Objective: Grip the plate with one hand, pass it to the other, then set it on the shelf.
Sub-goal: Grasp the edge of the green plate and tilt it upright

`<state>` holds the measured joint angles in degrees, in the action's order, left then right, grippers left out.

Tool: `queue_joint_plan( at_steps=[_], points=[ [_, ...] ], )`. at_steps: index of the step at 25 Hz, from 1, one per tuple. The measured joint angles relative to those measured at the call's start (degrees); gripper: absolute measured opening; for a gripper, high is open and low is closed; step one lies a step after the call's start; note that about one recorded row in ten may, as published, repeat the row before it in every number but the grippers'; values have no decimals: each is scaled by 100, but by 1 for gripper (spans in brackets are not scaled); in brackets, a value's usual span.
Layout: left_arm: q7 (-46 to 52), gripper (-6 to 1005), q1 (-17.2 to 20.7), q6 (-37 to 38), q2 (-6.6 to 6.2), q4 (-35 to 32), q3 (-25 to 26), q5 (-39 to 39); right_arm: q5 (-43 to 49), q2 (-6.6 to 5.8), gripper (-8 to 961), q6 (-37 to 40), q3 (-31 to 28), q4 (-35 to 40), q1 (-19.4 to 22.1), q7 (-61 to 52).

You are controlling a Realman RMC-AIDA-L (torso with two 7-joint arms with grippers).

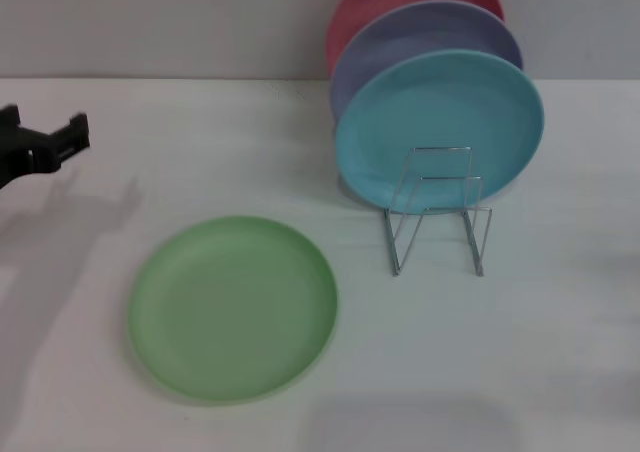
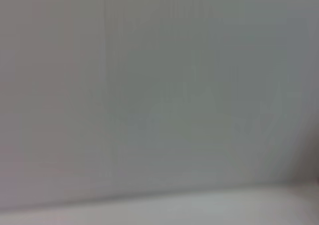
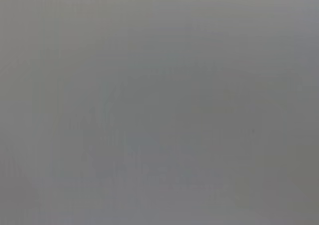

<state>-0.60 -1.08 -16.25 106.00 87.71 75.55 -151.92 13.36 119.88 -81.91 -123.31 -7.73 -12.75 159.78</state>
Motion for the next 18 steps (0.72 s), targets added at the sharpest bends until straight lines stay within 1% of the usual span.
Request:
queue_joint_plan(
  at_steps=[1,2,3,4,5,6,7,8,10,12,18],
  points=[
    [0,799,0,0,0,0,0,0,0,0,826,2,1,-1,-2,0],
    [-298,798,-52,-963,175,329,320,73,0,0,826,5,1,-1,-4,1],
    [-570,798,-121,-1522,354,467,602,134,0,0,826,7,1,0,-6,1],
    [-937,797,-202,-2115,577,593,941,240,0,0,826,8,0,-1,-8,3],
    [-1605,796,-351,-3007,939,714,1516,475,0,0,826,9,1,0,-8,6],
    [-1700,796,-373,-3128,986,727,1595,510,0,0,826,10,0,-1,-8,7],
    [-2059,795,-473,-3583,1126,739,1882,676,0,0,826,12,0,0,-10,10],
    [-2336,795,-575,-3966,1217,730,2136,841,0,0,826,15,2,1,-11,10],
    [-2573,793,-743,-4538,1215,662,2362,1112,0,0,826,30,13,4,-15,9],
    [-2619,792,-823,-4825,1198,607,2409,1178,0,0,826,55,23,7,-8,11],
    [-2653,789,-897,-5053,1205,276,2400,983,-1,0,826,81,49,24,2,24]
  ],
)
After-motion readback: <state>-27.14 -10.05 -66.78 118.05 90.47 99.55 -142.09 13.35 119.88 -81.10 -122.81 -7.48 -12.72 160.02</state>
